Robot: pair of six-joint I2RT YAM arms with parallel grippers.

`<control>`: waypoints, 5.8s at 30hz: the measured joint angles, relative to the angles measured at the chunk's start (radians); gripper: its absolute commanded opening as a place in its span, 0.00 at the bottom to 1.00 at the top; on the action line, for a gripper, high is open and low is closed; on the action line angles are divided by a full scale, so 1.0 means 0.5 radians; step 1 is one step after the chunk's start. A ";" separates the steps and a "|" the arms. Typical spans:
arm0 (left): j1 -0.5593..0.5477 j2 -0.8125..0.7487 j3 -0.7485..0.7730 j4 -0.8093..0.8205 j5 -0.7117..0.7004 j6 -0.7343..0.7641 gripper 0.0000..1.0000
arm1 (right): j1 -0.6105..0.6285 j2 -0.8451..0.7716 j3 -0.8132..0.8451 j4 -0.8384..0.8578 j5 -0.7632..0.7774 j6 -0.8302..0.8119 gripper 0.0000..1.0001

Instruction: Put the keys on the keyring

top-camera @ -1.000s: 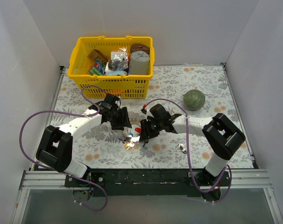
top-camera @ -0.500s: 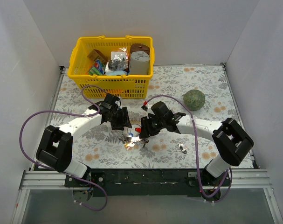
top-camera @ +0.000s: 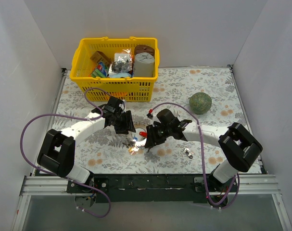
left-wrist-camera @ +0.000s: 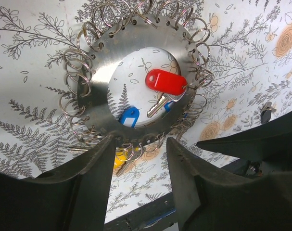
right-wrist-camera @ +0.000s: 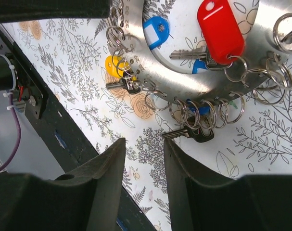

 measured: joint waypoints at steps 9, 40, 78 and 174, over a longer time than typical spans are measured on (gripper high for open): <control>0.000 0.005 0.000 -0.073 -0.127 0.018 0.49 | -0.037 0.050 0.134 -0.033 0.134 -0.005 0.50; 0.204 0.144 -0.460 0.633 0.322 -0.284 0.00 | -0.289 0.431 0.191 0.359 0.146 0.014 0.47; 0.137 -0.204 0.605 -0.620 -0.426 0.578 0.00 | -0.582 -0.311 -0.153 0.214 -0.065 -0.055 0.50; -0.271 -0.539 0.831 -0.236 -0.656 0.230 0.98 | 0.548 0.652 0.758 -1.689 3.178 0.192 0.01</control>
